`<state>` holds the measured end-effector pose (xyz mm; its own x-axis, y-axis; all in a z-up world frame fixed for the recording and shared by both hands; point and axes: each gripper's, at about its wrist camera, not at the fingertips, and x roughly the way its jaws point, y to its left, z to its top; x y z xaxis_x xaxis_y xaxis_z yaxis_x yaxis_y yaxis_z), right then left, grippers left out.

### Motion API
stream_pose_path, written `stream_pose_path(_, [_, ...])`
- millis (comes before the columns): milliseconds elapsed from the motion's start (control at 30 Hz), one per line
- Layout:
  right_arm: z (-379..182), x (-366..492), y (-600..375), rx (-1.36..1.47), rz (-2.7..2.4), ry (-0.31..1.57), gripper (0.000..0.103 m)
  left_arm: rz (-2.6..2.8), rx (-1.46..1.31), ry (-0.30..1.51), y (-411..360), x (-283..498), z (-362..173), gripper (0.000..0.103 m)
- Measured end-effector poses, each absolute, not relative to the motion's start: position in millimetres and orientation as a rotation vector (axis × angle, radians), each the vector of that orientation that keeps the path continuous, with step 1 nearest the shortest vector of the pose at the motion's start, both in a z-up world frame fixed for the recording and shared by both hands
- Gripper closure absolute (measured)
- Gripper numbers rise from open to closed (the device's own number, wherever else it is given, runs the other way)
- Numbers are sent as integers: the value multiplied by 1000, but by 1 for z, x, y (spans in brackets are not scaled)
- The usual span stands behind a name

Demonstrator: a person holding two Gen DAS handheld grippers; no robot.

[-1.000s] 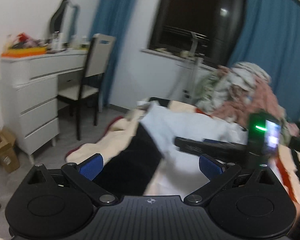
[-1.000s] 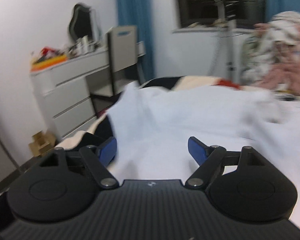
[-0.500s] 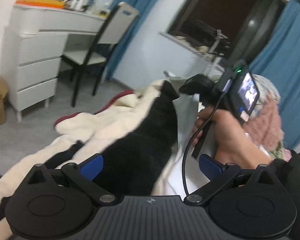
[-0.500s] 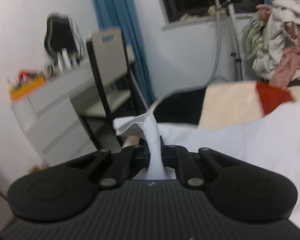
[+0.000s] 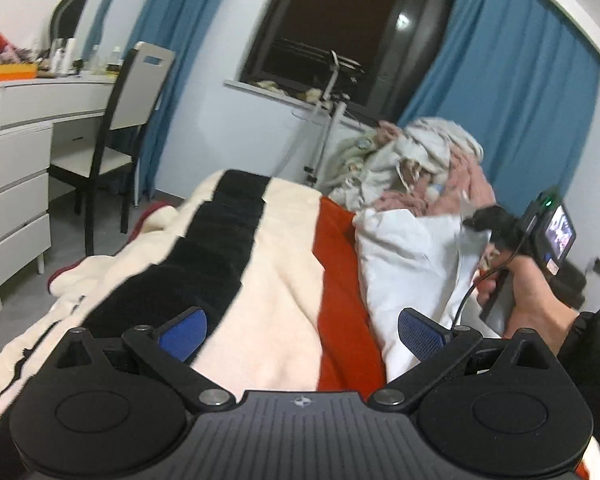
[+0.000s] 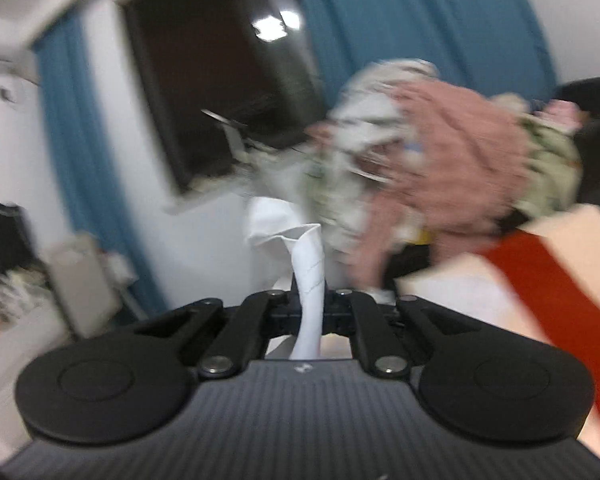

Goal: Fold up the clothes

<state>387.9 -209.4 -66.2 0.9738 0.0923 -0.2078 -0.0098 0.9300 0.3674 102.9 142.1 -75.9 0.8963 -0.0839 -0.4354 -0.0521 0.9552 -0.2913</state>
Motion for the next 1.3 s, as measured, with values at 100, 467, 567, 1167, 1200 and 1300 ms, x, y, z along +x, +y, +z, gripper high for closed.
stream_pose_path(100, [-101,400,-236,325,-1,339,94,-40,-274,490,130,116,-87,0])
stream_pose_path(467, [-81,347,-240,223,43,417,16,-114,-240,535,107,128,-101,0])
stream_pose_path(567, [-62,288,-251,211,57,387,16,-137,-255,522,106,113,-93,0])
stream_pose_path(1167, [-53,-11,-238,212,73,366,16,-79,-443,760,122,49,-89,0])
stream_pose_path(1200, [-54,-10,-240,218,72,365,16,-42,-475,787,130,48,-94,1])
stream_pose_path(1300, [-56,-4,-246,246,67,374,16,90,-502,876,148,44,-109,5])
